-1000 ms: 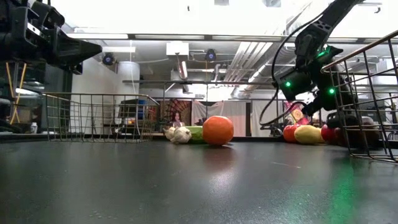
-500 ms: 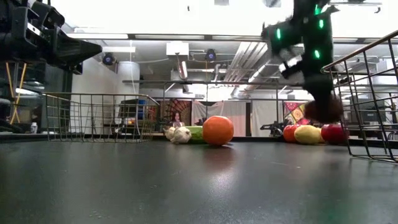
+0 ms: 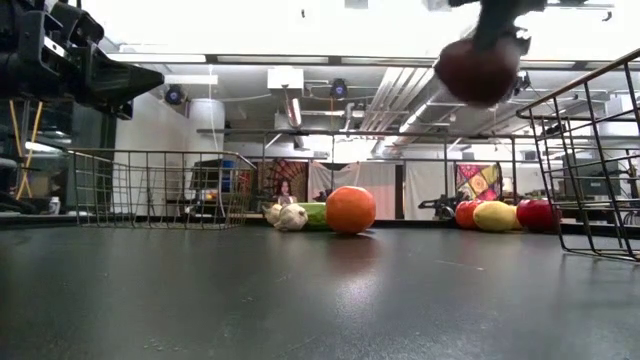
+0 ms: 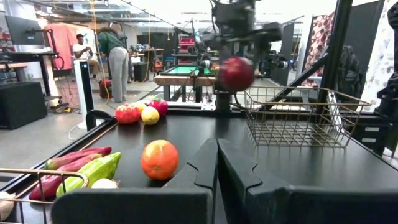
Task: Sort produce into baskets
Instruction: Put the top red apple into the bottom wire basket
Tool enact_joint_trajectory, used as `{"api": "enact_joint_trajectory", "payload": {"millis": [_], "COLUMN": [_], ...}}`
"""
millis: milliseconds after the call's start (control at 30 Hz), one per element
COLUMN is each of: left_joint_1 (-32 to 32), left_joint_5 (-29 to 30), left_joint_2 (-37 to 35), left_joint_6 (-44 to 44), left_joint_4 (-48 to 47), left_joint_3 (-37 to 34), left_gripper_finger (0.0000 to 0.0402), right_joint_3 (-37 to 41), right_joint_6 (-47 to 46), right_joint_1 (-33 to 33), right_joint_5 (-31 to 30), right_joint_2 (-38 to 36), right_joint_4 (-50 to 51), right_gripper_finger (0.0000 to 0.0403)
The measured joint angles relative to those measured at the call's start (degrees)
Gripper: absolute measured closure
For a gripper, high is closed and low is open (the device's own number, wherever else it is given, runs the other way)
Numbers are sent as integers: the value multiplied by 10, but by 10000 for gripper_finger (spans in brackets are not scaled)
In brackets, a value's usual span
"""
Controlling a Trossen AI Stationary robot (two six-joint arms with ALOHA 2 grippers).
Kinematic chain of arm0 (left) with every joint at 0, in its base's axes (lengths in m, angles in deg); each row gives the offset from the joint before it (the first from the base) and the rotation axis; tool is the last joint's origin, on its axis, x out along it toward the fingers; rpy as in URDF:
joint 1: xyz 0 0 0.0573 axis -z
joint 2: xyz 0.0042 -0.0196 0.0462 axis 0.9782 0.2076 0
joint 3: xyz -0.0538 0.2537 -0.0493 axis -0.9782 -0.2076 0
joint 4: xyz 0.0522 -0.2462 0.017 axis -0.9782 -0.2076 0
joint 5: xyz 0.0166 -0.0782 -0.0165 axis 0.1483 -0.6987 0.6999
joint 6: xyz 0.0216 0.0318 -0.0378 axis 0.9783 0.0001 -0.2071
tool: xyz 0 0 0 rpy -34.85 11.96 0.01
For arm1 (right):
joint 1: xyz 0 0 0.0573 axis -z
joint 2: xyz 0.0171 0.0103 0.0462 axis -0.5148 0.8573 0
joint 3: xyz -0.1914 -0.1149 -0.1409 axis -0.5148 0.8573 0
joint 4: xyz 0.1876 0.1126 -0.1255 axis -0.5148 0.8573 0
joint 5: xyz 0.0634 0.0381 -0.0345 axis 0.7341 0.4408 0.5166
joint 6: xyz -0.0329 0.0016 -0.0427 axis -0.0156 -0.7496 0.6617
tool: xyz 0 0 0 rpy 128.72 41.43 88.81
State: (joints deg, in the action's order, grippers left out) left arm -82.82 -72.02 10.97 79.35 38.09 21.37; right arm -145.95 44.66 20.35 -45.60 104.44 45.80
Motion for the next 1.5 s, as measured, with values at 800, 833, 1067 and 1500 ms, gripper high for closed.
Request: {"api": "enact_joint_trajectory", "payload": {"millis": [800, 833, 1067, 1500], "left_joint_1": [0, 0, 0, 0], "left_joint_5": [0, 0, 0, 0], "left_joint_2": [0, 0, 0, 0], "left_joint_6": [0, 0, 0, 0], "left_joint_4": [0, 0, 0, 0], "left_joint_3": [0, 0, 0, 0], "left_gripper_finger": [401, 401, 401, 401], "right_joint_3": [6, 6, 6, 6], "right_joint_6": [-404, -404, -370, -422], "right_joint_1": [-249, -251, -259, -264], "right_joint_5": [41, 34, 18, 45], "right_joint_2": [6, 6, 6, 35], "right_joint_4": [39, 40, 40, 35], "right_gripper_finger": [73, 72, 71, 54]}}
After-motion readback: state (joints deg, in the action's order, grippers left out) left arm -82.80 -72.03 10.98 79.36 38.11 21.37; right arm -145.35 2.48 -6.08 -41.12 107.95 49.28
